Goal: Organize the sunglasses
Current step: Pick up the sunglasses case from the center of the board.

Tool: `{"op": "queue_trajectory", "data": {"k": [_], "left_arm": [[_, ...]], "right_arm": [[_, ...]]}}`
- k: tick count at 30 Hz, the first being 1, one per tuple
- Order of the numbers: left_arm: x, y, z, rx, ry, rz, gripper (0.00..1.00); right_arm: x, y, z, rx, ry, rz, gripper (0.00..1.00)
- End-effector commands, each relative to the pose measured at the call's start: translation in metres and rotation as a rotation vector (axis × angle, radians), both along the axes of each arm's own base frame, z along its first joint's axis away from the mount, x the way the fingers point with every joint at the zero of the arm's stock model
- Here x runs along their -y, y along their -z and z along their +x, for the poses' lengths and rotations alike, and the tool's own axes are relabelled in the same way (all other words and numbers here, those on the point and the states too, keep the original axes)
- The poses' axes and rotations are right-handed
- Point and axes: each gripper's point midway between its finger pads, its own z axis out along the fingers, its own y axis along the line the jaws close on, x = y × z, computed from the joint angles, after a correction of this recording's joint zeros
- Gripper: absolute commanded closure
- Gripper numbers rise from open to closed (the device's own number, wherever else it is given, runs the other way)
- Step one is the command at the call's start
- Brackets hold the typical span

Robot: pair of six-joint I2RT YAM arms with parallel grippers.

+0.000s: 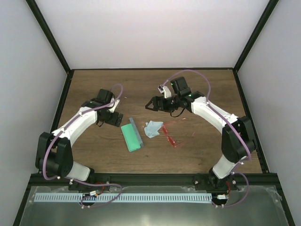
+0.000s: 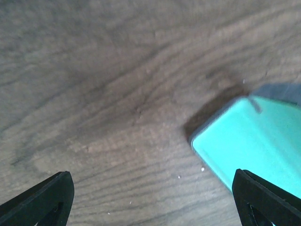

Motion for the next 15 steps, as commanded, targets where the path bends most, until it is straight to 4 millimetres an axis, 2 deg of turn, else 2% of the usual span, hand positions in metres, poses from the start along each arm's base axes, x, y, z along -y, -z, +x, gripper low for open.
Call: {"op": "queue_trajectory", "data": {"k": [1,4,8,12,15], "left_arm": [[0.002,0.017,-0.016,-0.063,0.108,0.015,0.06],[0.009,0.022,-0.016,-0.088,0.13,-0.009,0.07],[0.02,0.028,-0.015,-0.08,0.159,-0.068,0.18],[0.028,0.035,-0.013,-0.078,0.184,-0.097,0.44],[0.033,0.039,-0.01,-0.092,0.211,-0.111,0.47]], "right_arm": [[0.003,-0.005,0.006,0.018,-0.009,-0.002,0.01],[0.003,-0.004,0.012,0.01,-0.013,-0.015,0.01],[0.002,-0.003,0.019,0.016,-0.018,-0.03,0.01],[0.004,0.001,0.023,0.011,-0.014,-0.03,0.0],[0.005,0.006,0.025,-0.003,-0.016,-0.029,0.0]]}}
